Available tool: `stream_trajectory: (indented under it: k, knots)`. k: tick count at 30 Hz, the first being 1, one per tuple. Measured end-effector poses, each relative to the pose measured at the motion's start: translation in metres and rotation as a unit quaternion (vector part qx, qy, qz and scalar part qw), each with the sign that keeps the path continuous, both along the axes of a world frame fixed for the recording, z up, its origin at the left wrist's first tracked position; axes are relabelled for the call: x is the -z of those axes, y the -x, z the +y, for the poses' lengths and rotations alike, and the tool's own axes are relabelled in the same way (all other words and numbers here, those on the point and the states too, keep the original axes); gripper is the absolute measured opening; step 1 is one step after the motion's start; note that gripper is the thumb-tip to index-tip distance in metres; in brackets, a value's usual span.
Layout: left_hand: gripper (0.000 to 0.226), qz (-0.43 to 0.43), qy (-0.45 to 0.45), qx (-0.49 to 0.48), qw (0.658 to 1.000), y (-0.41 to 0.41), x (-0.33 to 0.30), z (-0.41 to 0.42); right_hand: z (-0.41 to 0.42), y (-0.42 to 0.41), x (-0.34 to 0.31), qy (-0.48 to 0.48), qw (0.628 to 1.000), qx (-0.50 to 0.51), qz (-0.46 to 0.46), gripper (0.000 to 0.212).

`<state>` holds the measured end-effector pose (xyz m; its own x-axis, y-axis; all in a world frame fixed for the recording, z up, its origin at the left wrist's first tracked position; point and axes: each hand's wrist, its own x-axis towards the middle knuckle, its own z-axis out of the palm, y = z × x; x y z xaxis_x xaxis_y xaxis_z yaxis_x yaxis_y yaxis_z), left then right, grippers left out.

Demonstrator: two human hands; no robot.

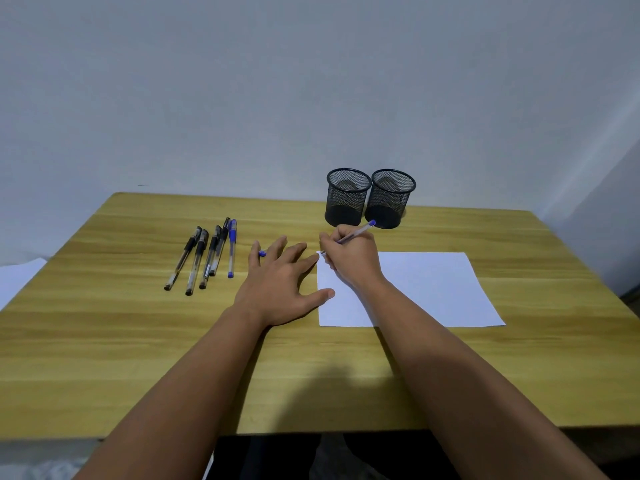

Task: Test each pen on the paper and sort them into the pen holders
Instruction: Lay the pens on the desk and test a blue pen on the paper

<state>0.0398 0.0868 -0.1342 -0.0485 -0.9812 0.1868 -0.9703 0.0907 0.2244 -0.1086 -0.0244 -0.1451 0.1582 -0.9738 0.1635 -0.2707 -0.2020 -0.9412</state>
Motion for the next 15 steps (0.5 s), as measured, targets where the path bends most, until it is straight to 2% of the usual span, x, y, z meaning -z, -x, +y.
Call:
stream_trajectory:
  k: [8,13,15]
  knots:
    - [0.085,-0.003,0.000,0.002,1.000,0.0000,-0.0010,0.0003,0.0017,-0.0003,-0.0018,0.021,0.998,-0.003,0.062,0.038]
    - [0.086,0.000,-0.002,0.001,1.000,0.0002,-0.0008,0.0013,0.0023,-0.0001,-0.0032,0.017,0.998,0.016,0.063,0.028]
    - [0.086,-0.001,-0.003,0.001,1.000,0.0003,-0.0015,0.0007,0.0026,-0.0004,-0.0031,0.016,0.998,0.014,0.057,0.032]
